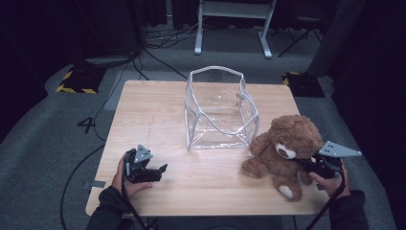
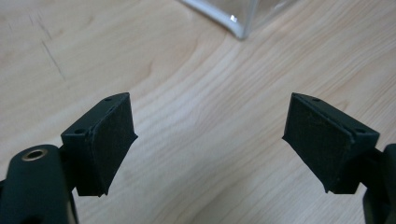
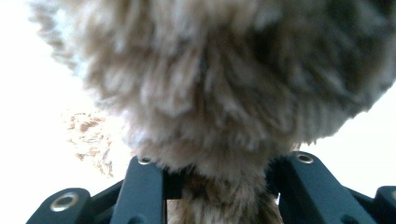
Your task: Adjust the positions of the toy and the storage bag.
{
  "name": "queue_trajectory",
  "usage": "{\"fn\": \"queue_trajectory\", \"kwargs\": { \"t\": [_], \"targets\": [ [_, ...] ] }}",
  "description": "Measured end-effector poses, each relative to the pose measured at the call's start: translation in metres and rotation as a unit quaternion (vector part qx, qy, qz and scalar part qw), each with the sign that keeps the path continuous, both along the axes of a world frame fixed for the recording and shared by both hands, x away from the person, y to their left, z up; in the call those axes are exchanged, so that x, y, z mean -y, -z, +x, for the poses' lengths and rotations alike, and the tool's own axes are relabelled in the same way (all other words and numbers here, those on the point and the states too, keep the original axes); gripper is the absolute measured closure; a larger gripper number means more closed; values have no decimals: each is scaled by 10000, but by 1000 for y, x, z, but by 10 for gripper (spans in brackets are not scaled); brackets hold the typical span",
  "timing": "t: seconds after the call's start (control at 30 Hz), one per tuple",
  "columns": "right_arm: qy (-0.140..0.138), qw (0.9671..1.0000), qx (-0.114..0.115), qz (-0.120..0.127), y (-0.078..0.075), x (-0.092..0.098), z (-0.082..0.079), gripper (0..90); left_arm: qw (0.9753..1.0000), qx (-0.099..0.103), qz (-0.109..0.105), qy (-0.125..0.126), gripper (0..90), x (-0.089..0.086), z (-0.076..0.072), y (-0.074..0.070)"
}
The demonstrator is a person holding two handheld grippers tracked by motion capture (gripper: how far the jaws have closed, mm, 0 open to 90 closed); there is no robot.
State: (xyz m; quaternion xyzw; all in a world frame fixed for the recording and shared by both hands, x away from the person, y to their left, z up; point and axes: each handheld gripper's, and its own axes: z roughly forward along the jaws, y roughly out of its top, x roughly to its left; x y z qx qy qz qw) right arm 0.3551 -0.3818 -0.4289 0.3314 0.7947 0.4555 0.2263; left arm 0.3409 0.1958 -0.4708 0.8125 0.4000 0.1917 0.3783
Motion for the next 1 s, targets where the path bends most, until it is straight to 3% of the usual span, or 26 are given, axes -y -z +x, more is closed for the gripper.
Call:
{"fn": "queue_trajectory", "kwargs": {
  "t": [0.13,0.17,0.33,0.43,0.5,0.53,0.7,0.87,1.0],
  "targets": [
    [129,9999,14,13,1,5,1,642,9998,134,-62,96,164,10,5,-12],
    [207,9998,21,30,1,8,2,642,9992,244,-233,199,164,19,9,-22],
    [324,9995,22,61,2,10,3,642,9977,501,-276,355,164,37,18,-39],
    [325,9994,27,85,3,11,4,642,9957,611,-525,461,164,46,25,-52],
    [362,9993,15,79,3,11,5,640,9946,774,-632,298,188,57,31,-69],
    [362,9993,15,79,3,11,5,640,9946,774,-632,298,190,57,31,-69],
    [365,9993,32,33,3,10,5,638,9884,1139,-986,215,190,68,35,-106],
    [351,9994,14,18,3,9,6,635,9849,1417,-966,241,190,87,45,-138],
    [350,9994,14,30,3,10,6,634,9860,1462,-789,121,186,104,60,-150]
  ]
}}
